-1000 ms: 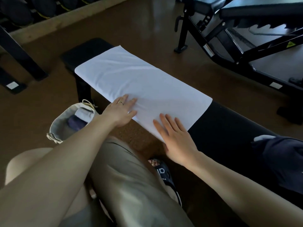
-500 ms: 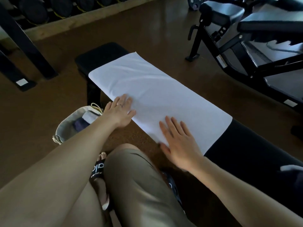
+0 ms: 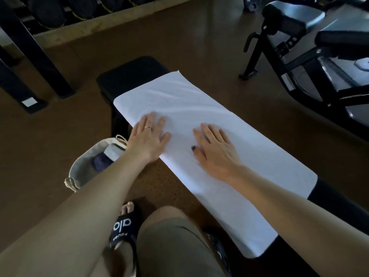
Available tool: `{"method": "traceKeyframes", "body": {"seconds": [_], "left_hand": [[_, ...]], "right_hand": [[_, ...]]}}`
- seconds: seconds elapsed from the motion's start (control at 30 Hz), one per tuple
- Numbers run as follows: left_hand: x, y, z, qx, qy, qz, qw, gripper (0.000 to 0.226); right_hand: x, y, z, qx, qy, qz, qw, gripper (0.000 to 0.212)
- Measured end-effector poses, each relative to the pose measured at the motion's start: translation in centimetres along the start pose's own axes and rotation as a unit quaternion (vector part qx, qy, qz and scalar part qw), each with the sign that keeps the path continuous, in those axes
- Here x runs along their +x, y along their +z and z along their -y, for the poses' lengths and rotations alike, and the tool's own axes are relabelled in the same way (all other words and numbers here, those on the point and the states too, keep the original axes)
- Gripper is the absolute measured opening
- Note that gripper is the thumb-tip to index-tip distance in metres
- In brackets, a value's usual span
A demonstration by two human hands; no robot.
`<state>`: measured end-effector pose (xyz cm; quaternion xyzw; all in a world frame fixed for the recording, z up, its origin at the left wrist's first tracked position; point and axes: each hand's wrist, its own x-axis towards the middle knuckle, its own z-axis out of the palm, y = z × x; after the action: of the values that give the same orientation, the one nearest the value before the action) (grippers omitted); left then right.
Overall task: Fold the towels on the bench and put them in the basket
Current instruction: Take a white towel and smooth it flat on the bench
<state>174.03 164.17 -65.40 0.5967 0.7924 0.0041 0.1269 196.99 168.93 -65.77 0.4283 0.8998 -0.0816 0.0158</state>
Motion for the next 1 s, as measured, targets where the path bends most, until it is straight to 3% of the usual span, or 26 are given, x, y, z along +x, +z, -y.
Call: {"method": "traceKeyframes", "body": {"seconds": [0.13, 0.27, 0.5, 0.67, 0.87, 1.0], "left_hand": [[2.7, -0.5, 2.8, -0.002, -0.016, -0.007, 1.0, 0.066], [4.9, -0.7, 3.8, -0.031, -0.011, -0.021, 0.999, 0.064], [6.7, -2.1, 5.8, -0.042, -0.096, -0.024, 0.994, 0.067], [7.8, -1.6, 3.9, -0.029, -0.03, -0.025, 0.999, 0.066], [9.1, -2.8, 6.4, -0.022, -0.117, -0.02, 0.993, 0.068], [9.8, -2.1, 3.0, -0.002, -0.045, -0.021, 0.999, 0.071]], "right_hand": [[4.5, -0.5, 0.0, 0.021, 0.004, -0.016, 1.0, 0.071], [8.3, -0.6, -0.4, 0.026, 0.009, -0.026, 0.999, 0.062], [8.8, -0.5, -0.7, 0.012, 0.007, -0.018, 1.0, 0.063], [11.2, -0.8, 0.3, 0.019, -0.044, -0.021, 0.999, 0.06], [9.8, -0.5, -1.2, -0.007, -0.023, -0.014, 1.0, 0.062], [12.2, -0.8, -0.1, 0.007, -0.041, -0.005, 0.999, 0.066]]}}
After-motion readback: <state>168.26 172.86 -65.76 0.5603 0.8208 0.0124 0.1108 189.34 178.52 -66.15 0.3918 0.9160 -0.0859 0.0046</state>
